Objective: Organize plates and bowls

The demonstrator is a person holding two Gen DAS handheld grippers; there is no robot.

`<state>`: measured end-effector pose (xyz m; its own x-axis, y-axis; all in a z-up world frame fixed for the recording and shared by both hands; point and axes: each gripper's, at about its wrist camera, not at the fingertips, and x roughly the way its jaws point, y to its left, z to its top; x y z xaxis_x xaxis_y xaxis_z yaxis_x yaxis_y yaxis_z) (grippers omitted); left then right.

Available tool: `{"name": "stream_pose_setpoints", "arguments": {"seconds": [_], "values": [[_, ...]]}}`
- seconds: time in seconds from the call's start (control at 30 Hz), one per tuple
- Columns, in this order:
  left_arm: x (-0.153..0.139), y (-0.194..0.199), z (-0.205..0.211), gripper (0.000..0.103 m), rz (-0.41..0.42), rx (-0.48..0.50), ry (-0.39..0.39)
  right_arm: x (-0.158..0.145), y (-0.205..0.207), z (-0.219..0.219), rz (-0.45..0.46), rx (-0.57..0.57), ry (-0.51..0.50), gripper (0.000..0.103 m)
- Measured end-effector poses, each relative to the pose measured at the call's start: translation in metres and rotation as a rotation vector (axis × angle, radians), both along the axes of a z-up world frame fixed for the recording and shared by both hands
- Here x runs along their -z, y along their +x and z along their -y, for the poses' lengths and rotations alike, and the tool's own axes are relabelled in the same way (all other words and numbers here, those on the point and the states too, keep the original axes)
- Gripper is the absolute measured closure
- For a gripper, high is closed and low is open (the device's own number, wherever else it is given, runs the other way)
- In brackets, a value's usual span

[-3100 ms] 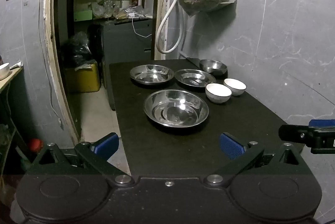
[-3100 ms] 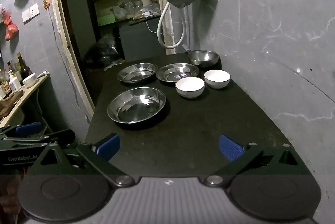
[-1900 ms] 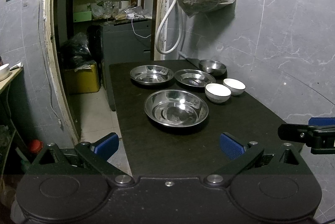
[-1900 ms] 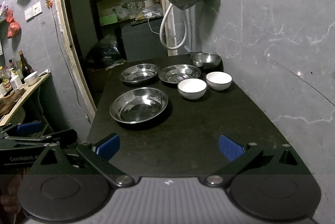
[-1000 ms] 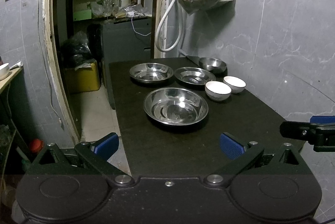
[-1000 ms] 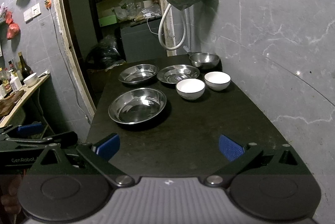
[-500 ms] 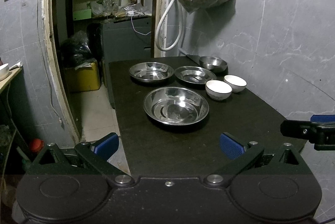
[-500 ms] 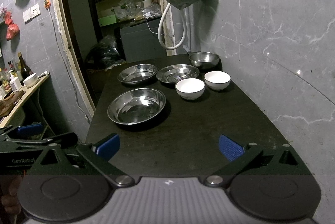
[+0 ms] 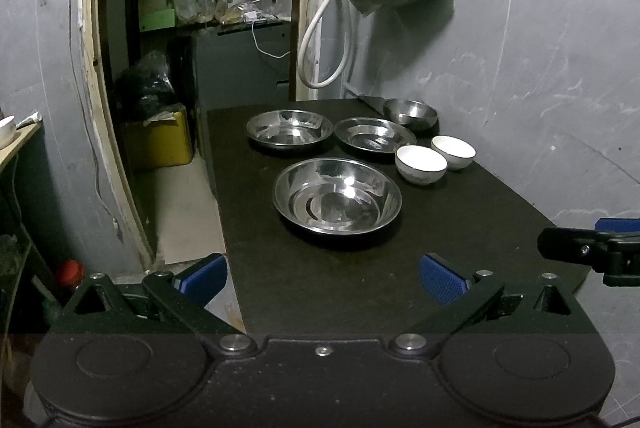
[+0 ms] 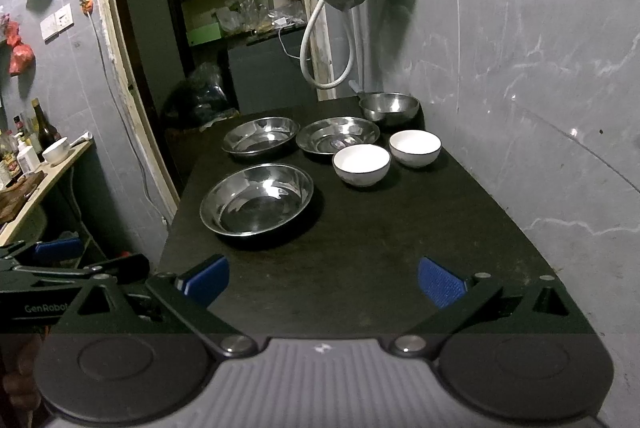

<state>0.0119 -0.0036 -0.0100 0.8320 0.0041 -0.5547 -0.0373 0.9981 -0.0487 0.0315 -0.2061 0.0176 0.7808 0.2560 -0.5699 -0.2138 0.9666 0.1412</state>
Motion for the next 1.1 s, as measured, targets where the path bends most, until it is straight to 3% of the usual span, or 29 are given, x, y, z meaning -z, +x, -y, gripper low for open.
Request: {"name": "stream_pose_setpoints", "arguments": {"seconds": [0.57,0.87,1.1], "values": [[0.016,0.041,0.01,0.001,-0.112,-0.033,0.006,0.022,0.049,0.013,-0.081,-0.043,0.027,0.0],[0.023,0.099,-0.001,0.001,-0.183,-0.159,-0.036,0.034,0.116,0.016,-0.113,-0.135,0.014,0.0],[0.014,0.158,-0.007,0.001,-0.273,-0.206,-0.031,0.046,0.171,0.031,-0.123,-0.155,0.103,0.0]]}}
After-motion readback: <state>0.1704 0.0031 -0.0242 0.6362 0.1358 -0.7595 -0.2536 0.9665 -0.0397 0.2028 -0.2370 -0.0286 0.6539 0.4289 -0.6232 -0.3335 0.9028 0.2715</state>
